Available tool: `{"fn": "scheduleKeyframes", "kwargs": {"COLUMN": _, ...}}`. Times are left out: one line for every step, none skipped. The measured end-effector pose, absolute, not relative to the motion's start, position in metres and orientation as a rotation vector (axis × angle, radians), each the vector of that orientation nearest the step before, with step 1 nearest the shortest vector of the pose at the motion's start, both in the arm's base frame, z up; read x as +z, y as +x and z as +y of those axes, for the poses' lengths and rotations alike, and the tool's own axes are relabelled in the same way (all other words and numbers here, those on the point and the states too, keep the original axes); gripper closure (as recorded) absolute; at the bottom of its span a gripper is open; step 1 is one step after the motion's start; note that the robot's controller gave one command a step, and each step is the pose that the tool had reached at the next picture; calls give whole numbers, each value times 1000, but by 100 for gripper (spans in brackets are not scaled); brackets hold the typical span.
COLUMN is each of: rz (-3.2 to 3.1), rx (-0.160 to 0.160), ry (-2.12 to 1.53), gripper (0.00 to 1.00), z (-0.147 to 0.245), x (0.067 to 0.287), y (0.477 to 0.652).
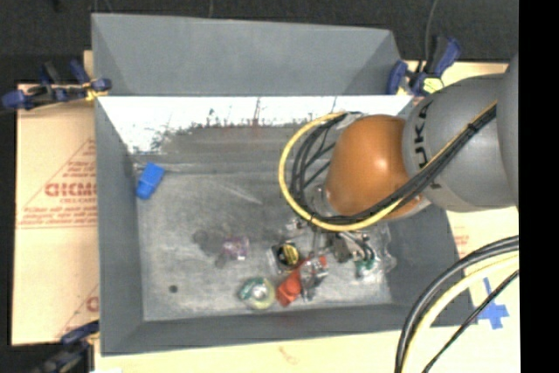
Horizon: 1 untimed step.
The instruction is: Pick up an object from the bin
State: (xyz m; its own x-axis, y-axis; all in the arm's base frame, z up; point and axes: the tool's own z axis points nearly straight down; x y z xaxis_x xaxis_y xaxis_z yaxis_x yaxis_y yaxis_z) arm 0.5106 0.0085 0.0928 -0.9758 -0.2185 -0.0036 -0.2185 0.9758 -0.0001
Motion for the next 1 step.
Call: {"fn": "scheduleKeyframes", "kwargs": {"rz": 3064, "rx": -4, "ry": -642, "gripper": 100, "z": 35, "x": 238, "y": 511}}
